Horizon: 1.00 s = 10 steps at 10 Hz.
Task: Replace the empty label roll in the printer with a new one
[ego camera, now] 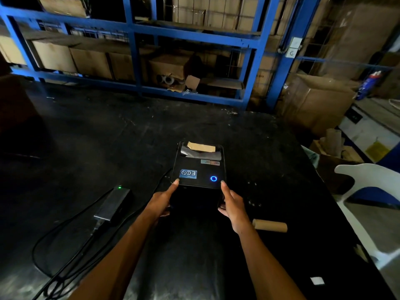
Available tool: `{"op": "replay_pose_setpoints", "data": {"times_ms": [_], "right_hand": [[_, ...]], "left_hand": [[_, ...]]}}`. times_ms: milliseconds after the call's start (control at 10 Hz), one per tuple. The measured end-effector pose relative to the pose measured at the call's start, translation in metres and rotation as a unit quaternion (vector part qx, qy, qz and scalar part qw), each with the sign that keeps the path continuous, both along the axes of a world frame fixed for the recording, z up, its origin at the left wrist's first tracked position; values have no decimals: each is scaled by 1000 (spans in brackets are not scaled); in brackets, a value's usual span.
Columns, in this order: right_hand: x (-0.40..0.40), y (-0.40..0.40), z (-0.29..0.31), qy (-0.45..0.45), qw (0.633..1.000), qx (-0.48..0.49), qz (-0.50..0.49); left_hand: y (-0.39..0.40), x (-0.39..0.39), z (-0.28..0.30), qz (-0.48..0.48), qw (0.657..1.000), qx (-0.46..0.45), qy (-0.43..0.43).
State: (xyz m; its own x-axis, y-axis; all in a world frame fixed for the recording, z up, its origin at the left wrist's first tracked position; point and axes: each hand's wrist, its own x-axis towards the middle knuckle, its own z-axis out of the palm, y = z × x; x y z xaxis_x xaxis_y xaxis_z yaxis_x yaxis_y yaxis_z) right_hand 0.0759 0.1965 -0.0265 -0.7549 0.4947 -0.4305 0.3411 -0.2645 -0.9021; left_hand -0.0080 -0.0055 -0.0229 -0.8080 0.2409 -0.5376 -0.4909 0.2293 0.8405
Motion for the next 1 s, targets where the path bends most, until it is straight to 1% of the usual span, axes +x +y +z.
{"op": "replay_pose_setpoints", "data": {"times_ms": [200, 400, 600, 900, 1000], "right_hand": [[1, 1, 0, 1, 1000, -5, 7], [1, 1, 0, 0, 1000, -8, 19], [1, 1, -1, 8, 1000, -12, 20], [2, 1, 0, 4, 1000, 1, 31], [3, 0, 4, -9, 999, 29, 41]], "left_hand": [[0, 1, 3, -1, 1000, -6, -4], [0, 4, 5, -4, 1000, 7, -2], [-1, 0, -3, 3, 1000, 7, 10], [1, 6, 1, 10, 1000, 7, 11], [2, 6, 3, 9, 1000, 1, 8]]}}
